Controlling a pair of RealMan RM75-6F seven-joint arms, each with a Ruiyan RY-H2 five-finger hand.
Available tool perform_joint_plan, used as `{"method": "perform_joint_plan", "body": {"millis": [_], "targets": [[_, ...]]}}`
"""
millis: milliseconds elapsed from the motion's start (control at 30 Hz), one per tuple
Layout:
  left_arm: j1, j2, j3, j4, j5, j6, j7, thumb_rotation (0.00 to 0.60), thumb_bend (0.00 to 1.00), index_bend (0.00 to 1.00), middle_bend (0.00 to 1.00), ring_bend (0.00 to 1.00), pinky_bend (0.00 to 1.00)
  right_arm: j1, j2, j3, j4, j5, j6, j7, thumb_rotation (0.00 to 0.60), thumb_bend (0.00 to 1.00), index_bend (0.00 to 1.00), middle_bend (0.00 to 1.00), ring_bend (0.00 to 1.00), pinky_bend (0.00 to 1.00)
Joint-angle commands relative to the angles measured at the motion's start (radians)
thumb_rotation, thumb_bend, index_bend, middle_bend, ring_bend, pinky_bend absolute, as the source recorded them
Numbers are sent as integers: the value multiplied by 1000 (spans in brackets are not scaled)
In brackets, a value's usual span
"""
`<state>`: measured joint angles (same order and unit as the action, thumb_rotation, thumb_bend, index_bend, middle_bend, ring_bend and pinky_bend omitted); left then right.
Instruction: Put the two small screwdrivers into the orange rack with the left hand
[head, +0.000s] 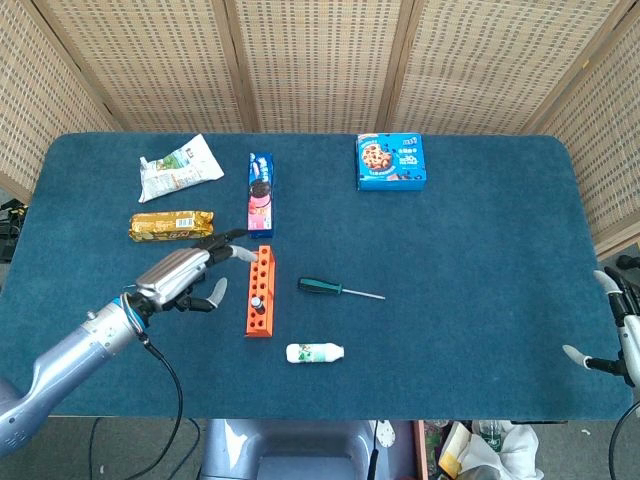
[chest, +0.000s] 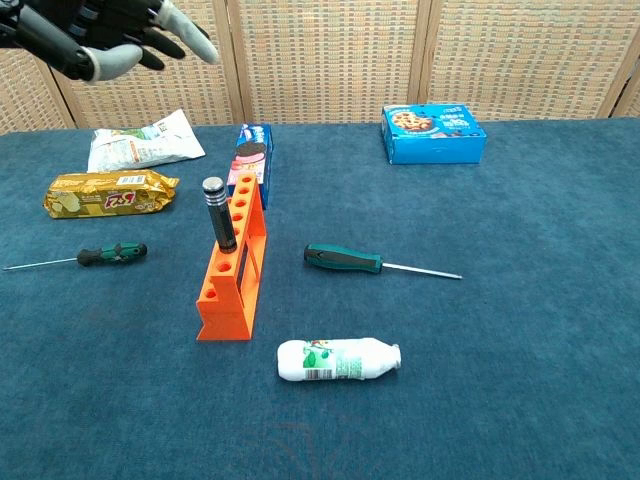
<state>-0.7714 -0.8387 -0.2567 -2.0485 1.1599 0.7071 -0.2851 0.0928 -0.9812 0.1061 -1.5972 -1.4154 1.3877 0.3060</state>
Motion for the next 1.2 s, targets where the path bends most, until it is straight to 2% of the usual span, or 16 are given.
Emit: {"method": "perform_joint_plan", "body": {"millis": [33, 200, 300, 500, 767, 967, 1200], "targets": [[43, -55, 78, 69, -132, 185, 406, 600, 0, 144, 0, 0, 0, 0, 0, -1, -2, -1, 1, -2, 600, 0, 0, 0, 0, 0], [23, -191, 142, 139, -324, 300, 669, 600, 0, 146, 0, 0, 0, 0, -1, -2, -2, -2, 1, -7, 600, 0, 0, 0, 0, 0], [20, -267, 151, 189, -385, 333, 715, 600, 0, 189, 0, 0, 0, 0, -2, -2, -2, -2, 0, -9, 600, 0, 0, 0, 0, 0], [16, -407, 138, 338, -448, 327, 698, 600, 0, 304, 0, 0, 0, 3, -5, -1, -1, 2, -5, -15, 600, 0, 0, 0, 0, 0], [18, -499, 121, 445, -457, 324, 679, 600, 12, 412, 0, 0, 0, 5, -4, 0, 3, 8, -11, -8, 600, 0, 0, 0, 0, 0], [20, -555, 111, 508, -486, 321, 686, 600, 98, 426, 0, 0, 0, 5, -3, 0, 5, 6, -12, -4, 600, 0, 0, 0, 0, 0], [25, -625, 96, 589, -498, 317, 676, 600, 147, 445, 0, 0, 0, 8, -5, -1, 4, 6, -17, -8, 600, 0, 0, 0, 0, 0]]}}
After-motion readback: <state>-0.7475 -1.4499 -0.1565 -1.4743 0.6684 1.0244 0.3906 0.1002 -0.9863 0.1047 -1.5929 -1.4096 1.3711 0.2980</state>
